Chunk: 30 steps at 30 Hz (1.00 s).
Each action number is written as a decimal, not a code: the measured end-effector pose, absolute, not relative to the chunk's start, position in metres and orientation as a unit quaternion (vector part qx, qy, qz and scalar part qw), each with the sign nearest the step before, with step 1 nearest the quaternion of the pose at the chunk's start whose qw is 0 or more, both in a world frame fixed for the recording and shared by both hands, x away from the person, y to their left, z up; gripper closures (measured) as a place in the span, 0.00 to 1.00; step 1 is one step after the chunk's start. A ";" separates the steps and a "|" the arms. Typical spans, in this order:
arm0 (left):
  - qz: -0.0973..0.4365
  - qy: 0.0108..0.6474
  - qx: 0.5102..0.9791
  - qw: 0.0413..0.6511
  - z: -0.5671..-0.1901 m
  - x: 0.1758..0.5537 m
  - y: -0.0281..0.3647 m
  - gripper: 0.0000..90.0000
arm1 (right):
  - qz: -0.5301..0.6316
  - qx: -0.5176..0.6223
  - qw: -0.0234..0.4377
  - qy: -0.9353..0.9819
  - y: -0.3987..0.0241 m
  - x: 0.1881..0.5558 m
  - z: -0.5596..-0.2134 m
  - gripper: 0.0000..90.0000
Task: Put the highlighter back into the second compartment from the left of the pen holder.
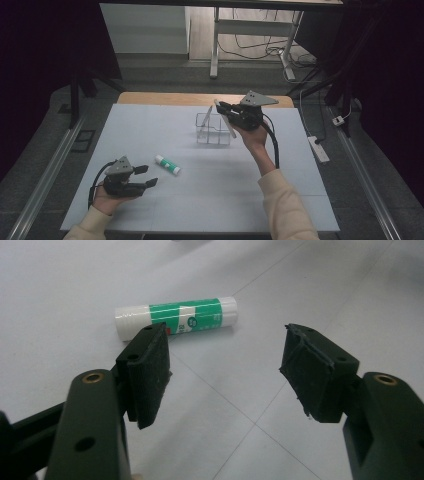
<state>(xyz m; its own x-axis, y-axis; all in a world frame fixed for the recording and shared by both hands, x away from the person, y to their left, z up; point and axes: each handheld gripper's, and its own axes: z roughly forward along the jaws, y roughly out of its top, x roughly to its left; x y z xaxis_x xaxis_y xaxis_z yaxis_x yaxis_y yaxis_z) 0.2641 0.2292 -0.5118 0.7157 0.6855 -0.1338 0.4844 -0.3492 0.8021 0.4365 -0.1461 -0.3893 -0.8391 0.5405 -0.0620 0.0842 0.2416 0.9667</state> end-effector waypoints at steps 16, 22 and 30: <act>0.113 0.361 0.812 0.445 -0.512 0.264 0.229 0.40 | 0.587 0.198 0.201 0.759 -0.131 0.442 -0.380 0.86; 0.113 0.361 0.813 0.443 -0.512 0.264 0.230 0.40 | 0.590 0.199 0.201 0.757 -0.127 0.445 -0.380 0.86; 0.113 0.360 0.814 0.442 -0.512 0.264 0.230 0.40 | 0.593 0.202 0.198 0.754 -0.122 0.451 -0.380 0.86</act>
<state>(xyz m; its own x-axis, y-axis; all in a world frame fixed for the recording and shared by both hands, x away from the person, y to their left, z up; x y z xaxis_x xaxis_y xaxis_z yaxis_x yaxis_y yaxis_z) 0.2644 0.2298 -0.5122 0.7147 0.6865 -0.1339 0.4858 -0.3495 0.8012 0.4511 -0.1222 -0.3801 -0.8404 0.5386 -0.0596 0.0692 0.2157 0.9740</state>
